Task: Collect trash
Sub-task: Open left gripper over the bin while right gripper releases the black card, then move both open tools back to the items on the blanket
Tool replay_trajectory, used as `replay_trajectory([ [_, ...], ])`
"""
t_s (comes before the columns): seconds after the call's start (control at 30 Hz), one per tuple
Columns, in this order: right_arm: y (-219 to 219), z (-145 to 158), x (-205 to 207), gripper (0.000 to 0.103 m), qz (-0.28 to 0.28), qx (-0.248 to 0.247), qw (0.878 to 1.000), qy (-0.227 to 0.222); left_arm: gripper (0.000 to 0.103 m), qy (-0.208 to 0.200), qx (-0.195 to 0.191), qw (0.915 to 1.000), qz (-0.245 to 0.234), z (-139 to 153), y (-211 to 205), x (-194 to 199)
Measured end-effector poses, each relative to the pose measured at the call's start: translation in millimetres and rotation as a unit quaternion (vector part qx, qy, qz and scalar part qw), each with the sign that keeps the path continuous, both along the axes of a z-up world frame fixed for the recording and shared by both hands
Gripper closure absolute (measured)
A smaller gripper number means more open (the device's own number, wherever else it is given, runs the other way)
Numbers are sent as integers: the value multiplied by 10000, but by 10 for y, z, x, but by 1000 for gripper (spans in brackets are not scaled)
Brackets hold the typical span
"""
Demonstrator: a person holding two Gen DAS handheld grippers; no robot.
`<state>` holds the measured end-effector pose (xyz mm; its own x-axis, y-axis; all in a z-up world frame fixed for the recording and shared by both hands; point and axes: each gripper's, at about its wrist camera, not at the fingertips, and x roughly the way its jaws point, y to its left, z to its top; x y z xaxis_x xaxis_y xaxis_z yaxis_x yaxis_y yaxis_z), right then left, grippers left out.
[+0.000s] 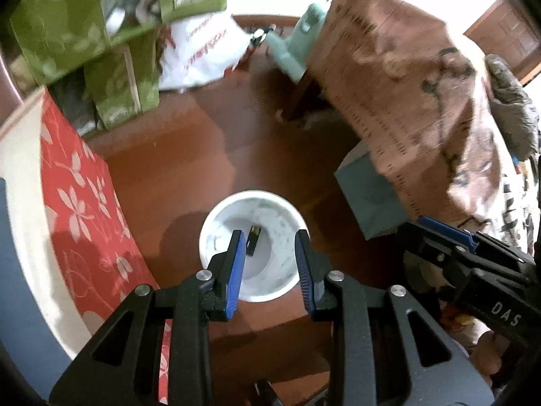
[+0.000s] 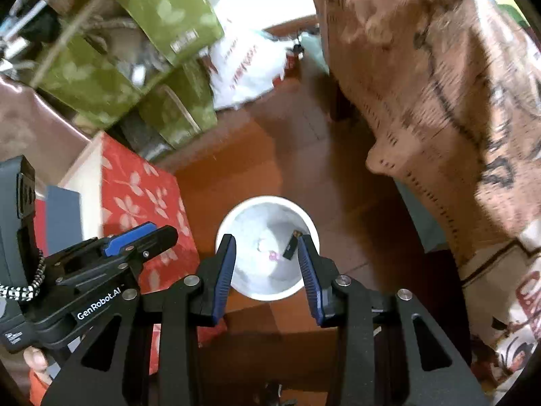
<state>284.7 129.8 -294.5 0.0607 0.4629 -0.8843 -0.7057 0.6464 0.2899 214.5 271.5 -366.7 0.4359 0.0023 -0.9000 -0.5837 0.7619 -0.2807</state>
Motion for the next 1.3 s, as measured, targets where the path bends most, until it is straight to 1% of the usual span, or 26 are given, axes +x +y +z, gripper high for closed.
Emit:
replay_trajectory([
  [0.1, -149, 306, 6, 68, -121, 300, 9993, -183, 74, -219, 245, 9994, -85, 294, -98, -11],
  [0.13, -181, 366, 6, 68, -143, 363, 9990, -221, 74, -300, 357, 9988, -132, 405, -150, -12],
  [0.2, -318, 591, 15, 68, -227, 553, 9974, -392, 74, -407, 495, 9978, -192, 563, -223, -4],
  [0.37, -648, 995, 60, 68, -464, 897, 9922, -733, 74, -770, 667, 9943, -316, 985, -445, 13],
  [0.57, -1194, 1405, 143, 68, -880, 1134, 9818, -1246, 74, -1201, 1039, 9855, -598, 1527, -805, 71],
  [0.67, -1468, 1563, 202, 68, -1137, 1266, 9758, -1374, 74, -1404, 1280, 9786, -794, 1795, -1041, 177],
  [0.77, -1809, 1691, 268, 68, -1469, 1259, 9678, -1609, 74, -1496, 1449, 9730, -999, 1972, -1266, 313],
  [0.87, -2130, 1786, 318, 68, -1717, 1250, 9604, -1805, 70, -1570, 1522, 9683, -1211, 2101, -1494, 467],
  [1.0, -2560, 1846, 449, 68, -2057, 1131, 9507, -2029, 66, -1666, 1634, 9599, -1552, 2225, -1902, 694],
  [1.07, -2779, 1848, 538, 64, -2256, 1102, 9455, -2074, 64, -1688, 1644, 9563, -1733, 2261, -2115, 837],
  [1.13, -2972, 1842, 623, 60, -2469, 1101, 9398, -2092, 63, -1693, 1620, 9534, -1900, 2259, -2289, 967],
  [1.3, -3467, 1770, 842, 60, -2952, 900, 9263, -2161, 63, -1651, 1547, 9442, -2393, 2203, -2769, 1371],
])
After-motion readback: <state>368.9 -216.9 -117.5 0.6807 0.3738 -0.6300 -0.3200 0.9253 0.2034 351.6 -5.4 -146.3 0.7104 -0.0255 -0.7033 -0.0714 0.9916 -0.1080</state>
